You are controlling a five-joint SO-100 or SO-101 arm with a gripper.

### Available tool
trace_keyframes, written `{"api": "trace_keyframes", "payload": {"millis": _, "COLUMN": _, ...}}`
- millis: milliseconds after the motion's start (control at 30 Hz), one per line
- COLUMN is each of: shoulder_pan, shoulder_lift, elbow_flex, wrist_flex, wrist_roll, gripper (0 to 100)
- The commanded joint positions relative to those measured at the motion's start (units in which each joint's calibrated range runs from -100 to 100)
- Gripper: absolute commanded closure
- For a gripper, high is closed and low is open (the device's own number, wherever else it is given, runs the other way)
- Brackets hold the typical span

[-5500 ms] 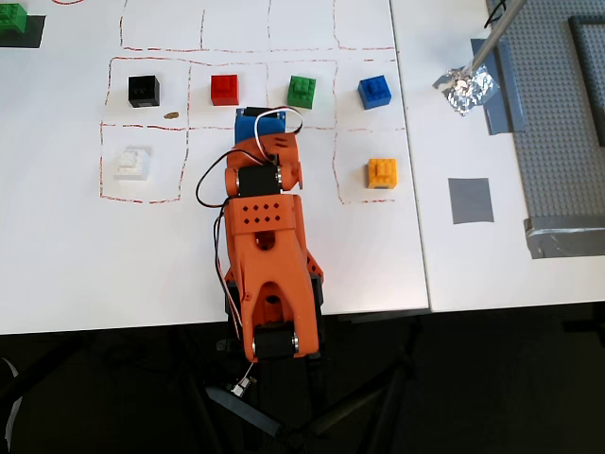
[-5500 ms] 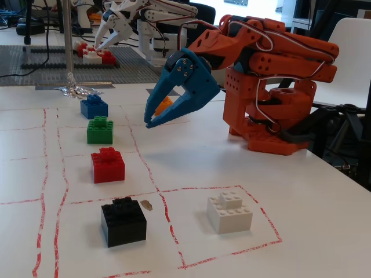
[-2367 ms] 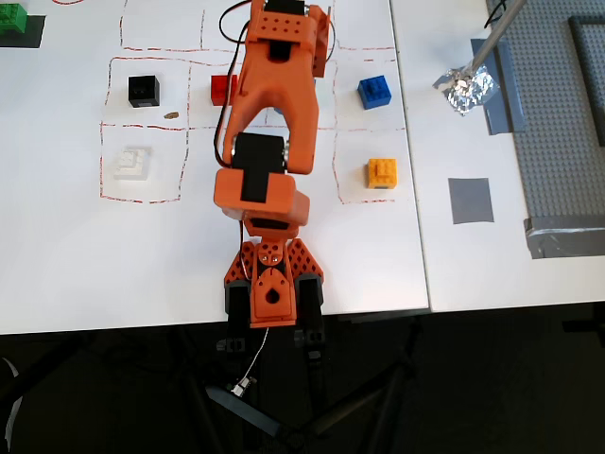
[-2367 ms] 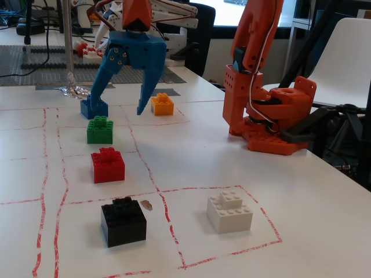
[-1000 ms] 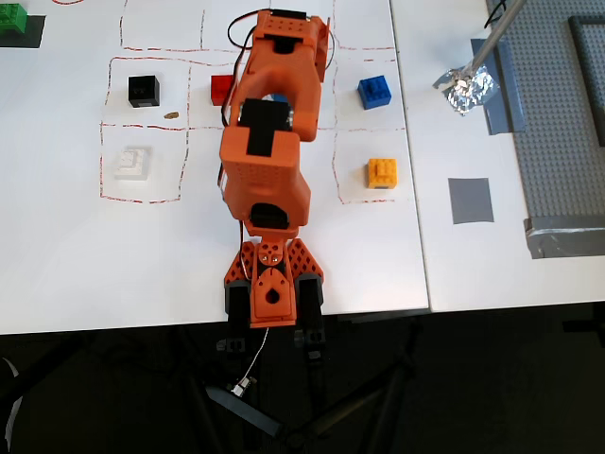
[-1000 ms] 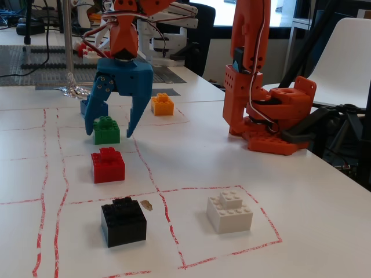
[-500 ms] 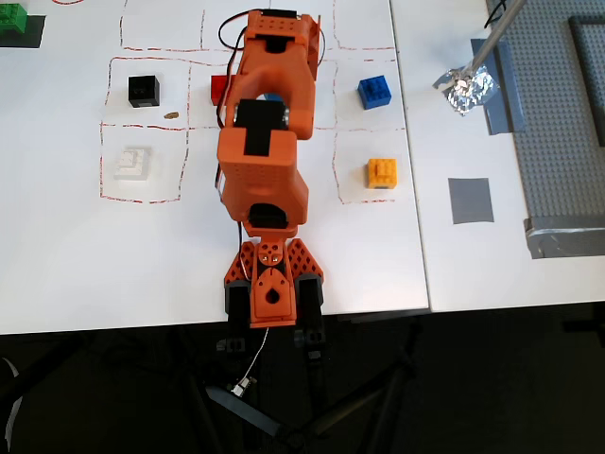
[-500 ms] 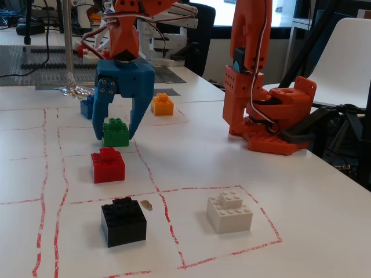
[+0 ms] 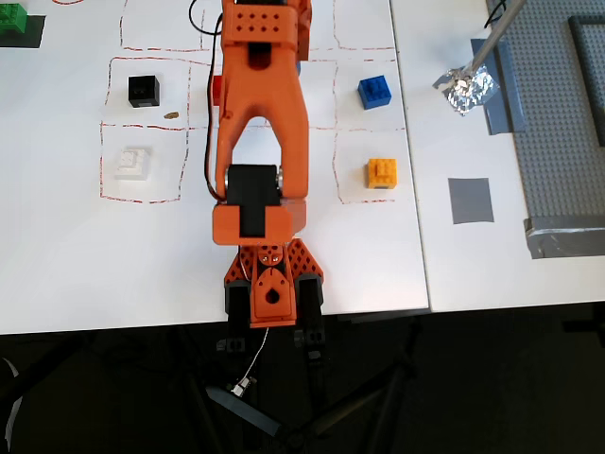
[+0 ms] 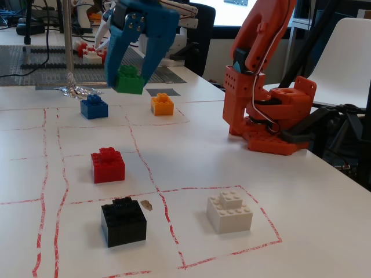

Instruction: Grab the block and put it in the grey marker

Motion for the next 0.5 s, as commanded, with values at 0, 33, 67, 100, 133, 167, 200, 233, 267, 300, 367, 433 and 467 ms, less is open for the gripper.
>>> {"api": "trace_keyframes", "payload": {"millis": 0, "shoulder_pan": 3.26, "shoulder_lift": -8.59, "elbow_flex": -6.75, "wrist_flex": 3.36, "wrist_roll": 3.66, "gripper": 100}}
{"api": "trace_keyframes", "payload": {"millis": 33, "shoulder_pan": 4.49, "shoulder_lift": -9.46, "elbow_flex": -6.75, "wrist_flex": 4.25, "wrist_roll": 4.64, "gripper": 100}}
{"api": "trace_keyframes", "payload": {"millis": 67, "shoulder_pan": 5.9, "shoulder_lift": -10.14, "elbow_flex": -6.75, "wrist_flex": 5.15, "wrist_roll": 5.62, "gripper": 100}}
{"api": "trace_keyframes", "payload": {"millis": 100, "shoulder_pan": 7.58, "shoulder_lift": -10.75, "elbow_flex": -6.75, "wrist_flex": 5.97, "wrist_roll": 6.64, "gripper": 100}}
{"api": "trace_keyframes", "payload": {"millis": 133, "shoulder_pan": 9.43, "shoulder_lift": -11.09, "elbow_flex": -6.75, "wrist_flex": 6.7, "wrist_roll": 7.72, "gripper": 100}}
{"api": "trace_keyframes", "payload": {"millis": 167, "shoulder_pan": 11.37, "shoulder_lift": -11.18, "elbow_flex": -6.66, "wrist_flex": 7.44, "wrist_roll": 8.84, "gripper": 100}}
{"api": "trace_keyframes", "payload": {"millis": 200, "shoulder_pan": 13.67, "shoulder_lift": -11.18, "elbow_flex": -6.39, "wrist_flex": 7.93, "wrist_roll": 10.01, "gripper": 100}}
{"api": "trace_keyframes", "payload": {"millis": 233, "shoulder_pan": 15.96, "shoulder_lift": -11.01, "elbow_flex": -6.02, "wrist_flex": 8.01, "wrist_roll": 10.99, "gripper": 100}}
{"api": "trace_keyframes", "payload": {"millis": 267, "shoulder_pan": 18.52, "shoulder_lift": -10.75, "elbow_flex": -5.75, "wrist_flex": 8.25, "wrist_roll": 12.01, "gripper": 100}}
{"api": "trace_keyframes", "payload": {"millis": 300, "shoulder_pan": 21.08, "shoulder_lift": -10.4, "elbow_flex": -5.66, "wrist_flex": 8.42, "wrist_roll": 13.09, "gripper": 100}}
{"api": "trace_keyframes", "payload": {"millis": 367, "shoulder_pan": 26.19, "shoulder_lift": -9.11, "elbow_flex": -5.57, "wrist_flex": 8.42, "wrist_roll": 15.19, "gripper": 100}}
{"api": "trace_keyframes", "payload": {"millis": 433, "shoulder_pan": 31.31, "shoulder_lift": -7.21, "elbow_flex": -5.84, "wrist_flex": 8.25, "wrist_roll": 17.24, "gripper": 100}}
{"api": "trace_keyframes", "payload": {"millis": 467, "shoulder_pan": 33.78, "shoulder_lift": -6.27, "elbow_flex": -6.02, "wrist_flex": 7.85, "wrist_roll": 18.17, "gripper": 100}}
